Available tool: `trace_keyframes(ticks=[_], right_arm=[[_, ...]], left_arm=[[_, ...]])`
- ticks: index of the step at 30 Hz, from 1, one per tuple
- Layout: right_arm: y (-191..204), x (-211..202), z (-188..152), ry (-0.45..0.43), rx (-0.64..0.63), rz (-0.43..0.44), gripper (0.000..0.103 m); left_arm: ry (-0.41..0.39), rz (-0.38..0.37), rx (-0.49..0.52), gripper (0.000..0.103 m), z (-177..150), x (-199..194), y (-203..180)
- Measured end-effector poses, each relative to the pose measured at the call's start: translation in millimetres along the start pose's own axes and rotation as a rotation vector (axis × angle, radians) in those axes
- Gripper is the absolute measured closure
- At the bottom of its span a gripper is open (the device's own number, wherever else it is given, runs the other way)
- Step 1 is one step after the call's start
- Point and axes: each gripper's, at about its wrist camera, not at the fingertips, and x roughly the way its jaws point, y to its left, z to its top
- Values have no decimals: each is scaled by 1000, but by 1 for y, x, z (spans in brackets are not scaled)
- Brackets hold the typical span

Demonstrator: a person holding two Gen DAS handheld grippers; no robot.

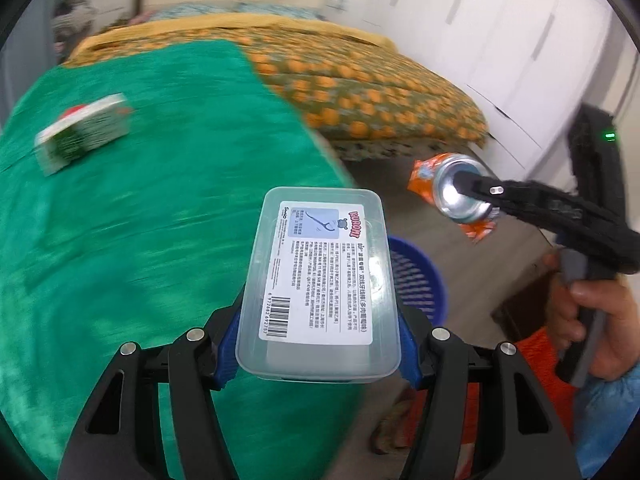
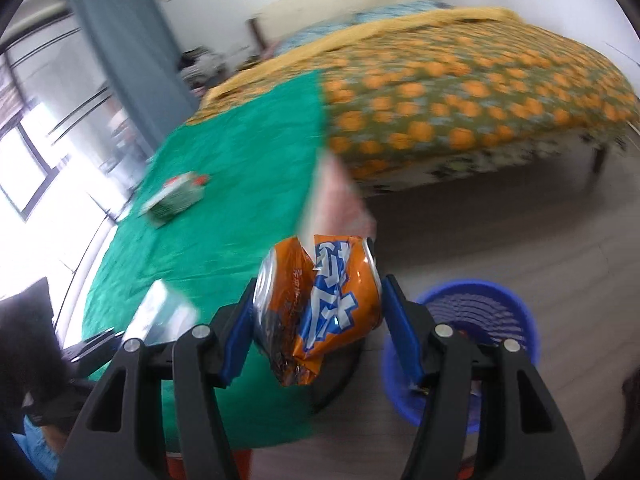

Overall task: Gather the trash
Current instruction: 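Carry the clear box and orange can over the wastebasket and open both grippers, then move both tools back over the cloth toward the milk carton and red bag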

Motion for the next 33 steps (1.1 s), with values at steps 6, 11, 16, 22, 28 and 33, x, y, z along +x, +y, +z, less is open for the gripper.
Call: trace_keyframes(ticks=[6, 11, 16, 22, 28, 33], right_arm=[[-93, 10, -10, 45, 148, -119, 43], [-140, 19, -20, 47, 260, -123, 40], [-169, 24, -21, 42, 330, -101, 26], [-180, 12, -17, -21, 349, -153, 23], [-169, 1, -12, -80, 279, -242, 15], [-131, 4, -11, -109, 127, -274, 13]], left_arm=[[98, -65, 78, 42, 17, 64, -69], [183, -67, 120, 42, 24, 128, -112], [221, -64, 141, 40, 25, 186, -129], [220, -34, 94, 22, 34, 215, -124], [97, -118, 79, 12, 47, 141, -120], [17, -136, 133, 8, 34, 69, -93]])
